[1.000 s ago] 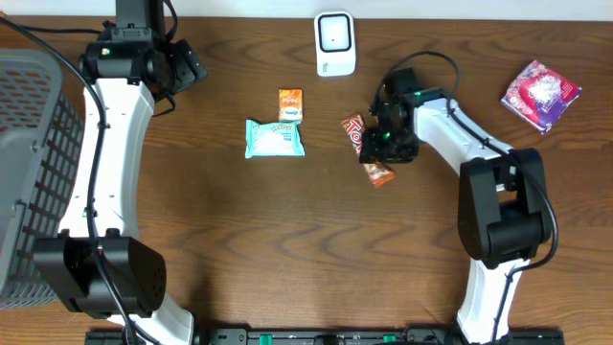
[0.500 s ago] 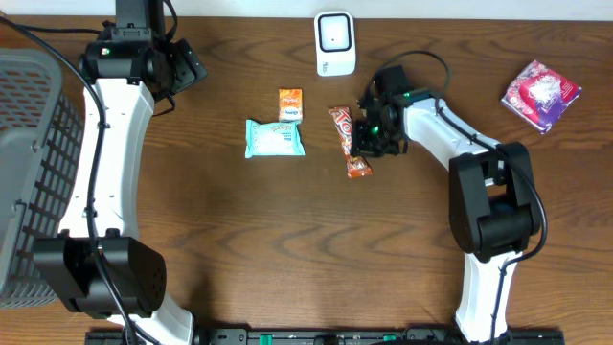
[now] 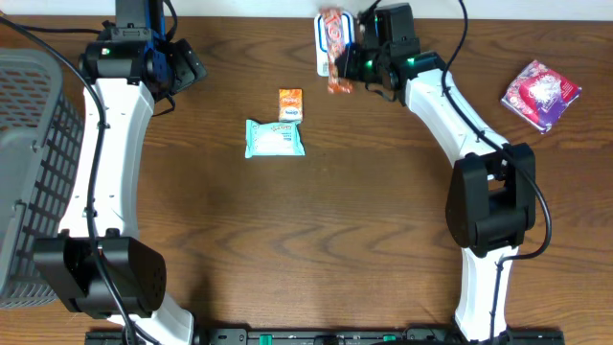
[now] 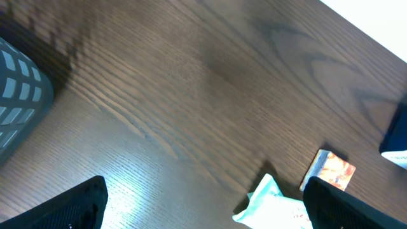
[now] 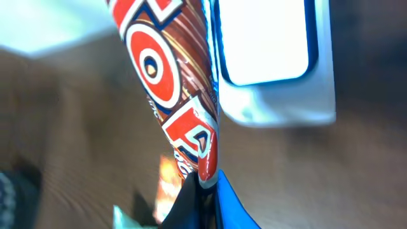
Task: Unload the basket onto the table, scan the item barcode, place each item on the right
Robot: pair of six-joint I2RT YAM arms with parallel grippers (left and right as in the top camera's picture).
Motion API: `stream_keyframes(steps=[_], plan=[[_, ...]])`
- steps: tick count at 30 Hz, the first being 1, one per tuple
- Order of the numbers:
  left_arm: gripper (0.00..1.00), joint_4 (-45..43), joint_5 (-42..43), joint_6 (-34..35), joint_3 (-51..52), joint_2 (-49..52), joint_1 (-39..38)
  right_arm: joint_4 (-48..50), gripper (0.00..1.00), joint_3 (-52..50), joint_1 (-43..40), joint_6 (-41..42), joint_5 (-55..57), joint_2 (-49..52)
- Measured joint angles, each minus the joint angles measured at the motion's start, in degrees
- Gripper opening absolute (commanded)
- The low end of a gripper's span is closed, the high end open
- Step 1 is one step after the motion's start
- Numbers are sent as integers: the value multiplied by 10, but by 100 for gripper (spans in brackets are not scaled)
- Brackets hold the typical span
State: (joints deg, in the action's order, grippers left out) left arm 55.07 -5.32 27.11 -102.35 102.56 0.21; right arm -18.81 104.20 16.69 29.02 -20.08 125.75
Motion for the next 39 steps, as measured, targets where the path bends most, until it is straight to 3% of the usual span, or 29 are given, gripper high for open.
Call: stream_keyframes(steps=[6,23,29,39], plan=[[98,0,0,0,0,0,0,98,2,0,0,56,13,5],[98,0,0,0,0,0,0,53,2,0,-21,88,21,23],[98,0,0,0,0,0,0,2,1,0,-92,91,7,23],[98,0,0,0,0,0,0,-120,1,0,-282,63,4,23]])
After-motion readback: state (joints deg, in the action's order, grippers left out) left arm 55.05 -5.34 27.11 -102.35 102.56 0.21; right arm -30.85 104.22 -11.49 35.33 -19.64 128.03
